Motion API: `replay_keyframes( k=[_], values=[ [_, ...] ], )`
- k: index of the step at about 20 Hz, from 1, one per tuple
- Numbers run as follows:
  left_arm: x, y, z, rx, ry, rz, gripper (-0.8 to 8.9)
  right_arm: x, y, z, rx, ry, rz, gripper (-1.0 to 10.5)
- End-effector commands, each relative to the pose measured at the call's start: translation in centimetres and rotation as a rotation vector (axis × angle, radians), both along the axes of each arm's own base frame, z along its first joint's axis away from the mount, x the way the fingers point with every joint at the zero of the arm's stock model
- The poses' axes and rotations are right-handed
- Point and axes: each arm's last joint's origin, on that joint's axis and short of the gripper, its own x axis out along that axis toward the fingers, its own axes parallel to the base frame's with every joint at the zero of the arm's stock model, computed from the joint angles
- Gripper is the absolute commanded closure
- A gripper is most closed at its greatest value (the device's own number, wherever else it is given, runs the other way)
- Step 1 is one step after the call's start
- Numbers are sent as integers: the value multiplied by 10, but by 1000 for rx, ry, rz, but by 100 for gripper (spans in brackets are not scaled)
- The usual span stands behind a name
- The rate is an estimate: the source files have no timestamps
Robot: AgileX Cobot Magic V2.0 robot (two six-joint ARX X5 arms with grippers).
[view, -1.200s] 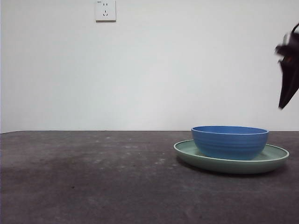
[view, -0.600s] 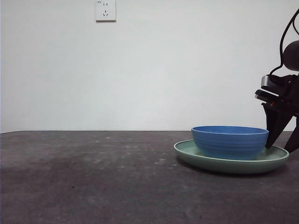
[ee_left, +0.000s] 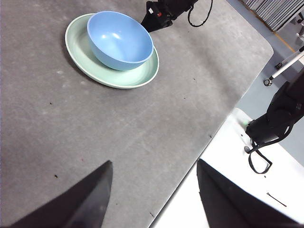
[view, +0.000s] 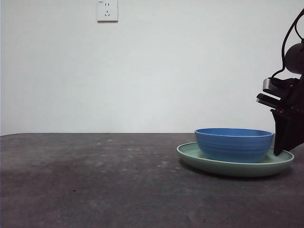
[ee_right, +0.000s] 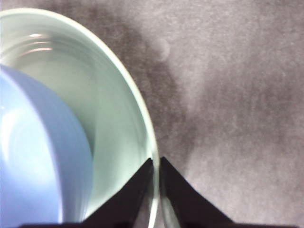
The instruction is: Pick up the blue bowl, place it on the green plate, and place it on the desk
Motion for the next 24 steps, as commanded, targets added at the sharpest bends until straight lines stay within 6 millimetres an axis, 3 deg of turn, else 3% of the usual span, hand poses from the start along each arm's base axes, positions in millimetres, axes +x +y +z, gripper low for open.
replay_keyframes(
  k=[1, 7, 18, 24],
  values=[
    [0, -1, 3, -10, -4, -10, 533, 3, 0, -4, 5, 6, -1, 935],
    [0, -1, 3, -10, -4, -10, 533, 1, 3, 2, 98, -3, 18, 935],
    [0, -1, 3, -9, -8, -12, 533, -13, 6, 53, 261, -128, 18, 935],
    [0, -1, 3, -7, -11, -14, 533, -18, 40, 67, 288, -156, 76, 935]
  ],
)
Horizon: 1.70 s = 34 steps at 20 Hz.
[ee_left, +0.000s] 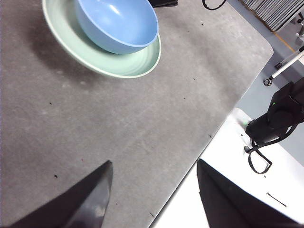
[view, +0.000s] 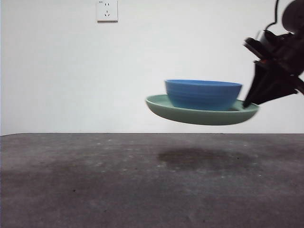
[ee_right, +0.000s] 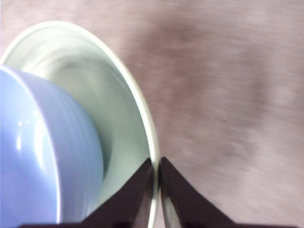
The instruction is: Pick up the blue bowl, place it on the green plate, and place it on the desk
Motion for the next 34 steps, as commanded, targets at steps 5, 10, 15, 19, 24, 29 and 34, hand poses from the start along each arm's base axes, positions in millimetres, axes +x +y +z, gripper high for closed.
replay_keyframes(
  k=[5, 10, 15, 19, 24, 29, 34],
  values=[
    [0, -1, 3, -8, -11, -14, 533, 0, 54, 5, -1, -27, 39, 935],
    [0, -1, 3, -8, -11, -14, 533, 0, 95, -3, 24, -37, 68, 935],
    [0, -1, 3, -7, -10, -14, 533, 10, 114, -34, -4, 16, 70, 935],
    [0, -1, 3, -7, -9, -14, 533, 17, 117, -56, -30, 55, 55, 935],
    [0, -1, 3, -6, -7, -14, 533, 22, 118, -81, -60, 114, 49, 935],
    [0, -1, 2, -4, -4, -14, 533, 22, 118, -83, -82, 116, 41, 924],
    [0, -1, 2, -4, -4, -14, 533, 20, 116, -73, -91, 100, 31, 740]
  ],
)
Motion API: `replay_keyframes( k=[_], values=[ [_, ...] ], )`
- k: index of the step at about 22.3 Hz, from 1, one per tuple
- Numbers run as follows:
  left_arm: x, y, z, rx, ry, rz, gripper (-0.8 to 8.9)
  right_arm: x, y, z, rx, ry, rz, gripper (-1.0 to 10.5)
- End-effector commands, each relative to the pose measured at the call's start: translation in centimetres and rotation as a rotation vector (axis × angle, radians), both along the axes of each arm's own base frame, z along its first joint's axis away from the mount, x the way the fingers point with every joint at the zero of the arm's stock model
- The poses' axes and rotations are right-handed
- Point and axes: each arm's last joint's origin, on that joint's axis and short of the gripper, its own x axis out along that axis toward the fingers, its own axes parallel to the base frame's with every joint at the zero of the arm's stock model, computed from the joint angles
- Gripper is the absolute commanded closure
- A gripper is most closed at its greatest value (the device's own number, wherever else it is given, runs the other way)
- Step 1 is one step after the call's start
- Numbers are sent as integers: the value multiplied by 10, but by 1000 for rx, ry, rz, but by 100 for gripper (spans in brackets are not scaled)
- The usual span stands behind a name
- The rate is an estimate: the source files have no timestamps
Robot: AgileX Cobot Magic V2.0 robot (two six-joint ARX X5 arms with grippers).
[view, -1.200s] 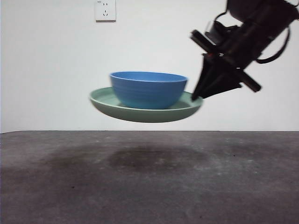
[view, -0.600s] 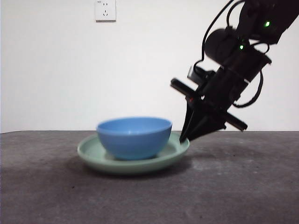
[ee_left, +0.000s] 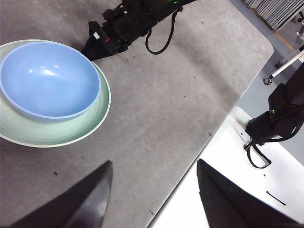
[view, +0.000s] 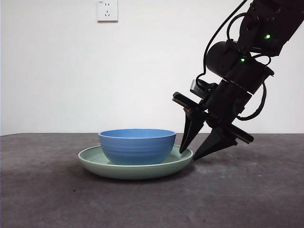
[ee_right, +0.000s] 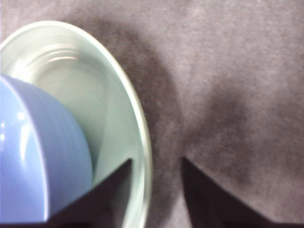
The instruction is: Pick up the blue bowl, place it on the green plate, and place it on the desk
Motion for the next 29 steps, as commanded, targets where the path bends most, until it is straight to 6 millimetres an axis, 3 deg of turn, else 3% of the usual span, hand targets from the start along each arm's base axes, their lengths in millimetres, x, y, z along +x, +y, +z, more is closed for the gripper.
replay_keyframes(
  k=[1, 7, 12, 15, 22, 29],
  values=[
    [0, -1, 3, -8, -11, -14, 533, -1, 0, 12, -31, -40, -22, 735],
    [0, -1, 3, -8, -12, -14, 533, -30, -16, 78, -133, -208, -12, 721],
    [0, -1, 3, -8, -12, -14, 533, -87, -31, 151, -93, -376, 39, 721],
    [0, -1, 3, -8, -12, -14, 533, -130, -40, 180, -67, -427, 91, 721],
    [0, -1, 3, -8, -12, -14, 533, -198, -56, 201, -57, -416, 194, 721],
    [0, -1, 3, -7, -7, -14, 533, -243, -71, 205, -38, -448, 267, 722]
  ],
)
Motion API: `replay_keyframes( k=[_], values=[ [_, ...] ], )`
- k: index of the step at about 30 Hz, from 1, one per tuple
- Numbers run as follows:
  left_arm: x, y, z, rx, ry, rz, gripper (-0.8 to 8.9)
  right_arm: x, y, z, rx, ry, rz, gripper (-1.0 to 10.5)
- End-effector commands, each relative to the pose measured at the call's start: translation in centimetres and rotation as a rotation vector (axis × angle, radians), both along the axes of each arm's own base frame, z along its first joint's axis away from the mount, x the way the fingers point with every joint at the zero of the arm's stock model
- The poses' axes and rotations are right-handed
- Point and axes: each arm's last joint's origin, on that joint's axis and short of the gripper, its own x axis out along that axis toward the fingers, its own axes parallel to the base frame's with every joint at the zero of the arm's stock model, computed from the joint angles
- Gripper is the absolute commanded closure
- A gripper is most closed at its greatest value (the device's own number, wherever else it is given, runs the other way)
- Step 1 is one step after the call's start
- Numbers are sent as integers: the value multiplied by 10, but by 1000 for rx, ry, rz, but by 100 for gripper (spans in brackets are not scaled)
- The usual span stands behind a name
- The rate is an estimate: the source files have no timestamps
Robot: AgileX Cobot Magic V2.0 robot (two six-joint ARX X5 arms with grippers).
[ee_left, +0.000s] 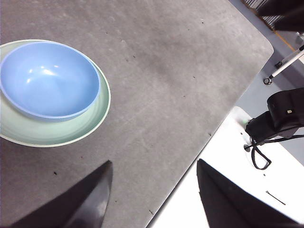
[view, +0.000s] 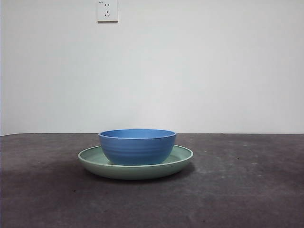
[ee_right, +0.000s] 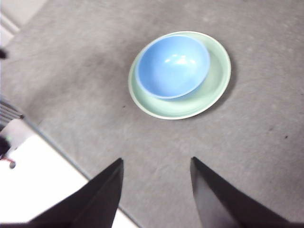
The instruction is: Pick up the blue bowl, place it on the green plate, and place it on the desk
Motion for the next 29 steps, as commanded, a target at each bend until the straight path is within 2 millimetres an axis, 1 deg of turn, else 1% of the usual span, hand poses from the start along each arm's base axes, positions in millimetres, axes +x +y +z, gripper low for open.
replay_keyframes(
  k=[1, 7, 13, 29],
  values=[
    [0, -1, 3, -5, -6, -13, 533, -10, -3, 0, -4, -7, 33, 722],
    [-1, 0, 1, 1, 10, -14, 533, -26, -10, -16, -9, 15, 73, 722],
    [-1, 0, 1, 1, 9, -13, 533, -29, -11, -30, -10, 50, 90, 722],
    [-1, 0, 1, 1, 9, -13, 534, -28, -11, -30, -5, 44, 89, 722]
  ],
)
